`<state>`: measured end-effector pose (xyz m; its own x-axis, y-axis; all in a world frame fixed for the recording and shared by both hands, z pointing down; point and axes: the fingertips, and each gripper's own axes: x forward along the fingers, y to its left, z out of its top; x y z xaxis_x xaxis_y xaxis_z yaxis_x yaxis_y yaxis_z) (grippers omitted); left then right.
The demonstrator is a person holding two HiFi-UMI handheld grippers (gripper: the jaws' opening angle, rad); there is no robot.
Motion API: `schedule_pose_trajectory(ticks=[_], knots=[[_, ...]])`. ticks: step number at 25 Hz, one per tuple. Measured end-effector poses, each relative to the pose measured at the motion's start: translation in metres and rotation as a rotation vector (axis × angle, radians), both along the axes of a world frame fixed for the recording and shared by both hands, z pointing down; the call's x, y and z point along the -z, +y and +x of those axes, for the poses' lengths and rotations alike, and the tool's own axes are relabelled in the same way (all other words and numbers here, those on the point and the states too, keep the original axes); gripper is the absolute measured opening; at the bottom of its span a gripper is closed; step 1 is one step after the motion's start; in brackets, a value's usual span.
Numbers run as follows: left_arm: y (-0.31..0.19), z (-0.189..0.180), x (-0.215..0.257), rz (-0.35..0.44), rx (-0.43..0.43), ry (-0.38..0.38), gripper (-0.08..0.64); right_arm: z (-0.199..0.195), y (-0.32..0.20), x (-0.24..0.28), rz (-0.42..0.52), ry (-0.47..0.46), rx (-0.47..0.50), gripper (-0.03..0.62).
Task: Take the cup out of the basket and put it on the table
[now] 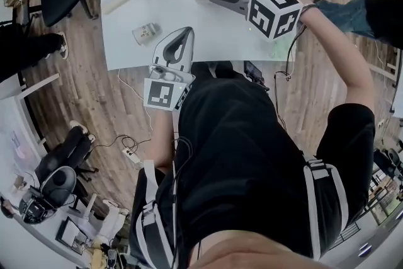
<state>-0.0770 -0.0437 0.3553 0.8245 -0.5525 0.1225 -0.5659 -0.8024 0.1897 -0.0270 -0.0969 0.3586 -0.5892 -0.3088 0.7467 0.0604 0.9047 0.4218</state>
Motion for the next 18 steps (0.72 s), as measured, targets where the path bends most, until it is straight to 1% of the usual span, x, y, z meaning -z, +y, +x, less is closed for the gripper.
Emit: schedule_pose_trajectory(ticks=[5,10,14,18], knots=[[0.0,-0.037,-0.004,-0.004,0.072,-0.014,0.02,-0.05,0.012,-0.004,-0.029,-0.06,0.056,0.026],[0.005,-0.064,-0.008,-0.01,0.128,-0.033,0.02,-0.086,0.021,-0.016,-0.087,-0.089,0.077,0.026],[0.007,-0.083,-0.01,-0.02,0.158,-0.029,0.02,-0.109,0.027,-0.028,-0.125,-0.114,0.064,0.026],[0.007,-0.095,-0.02,-0.028,0.168,-0.028,0.02,-0.128,0.031,-0.047,-0.161,-0.155,0.028,0.026]])
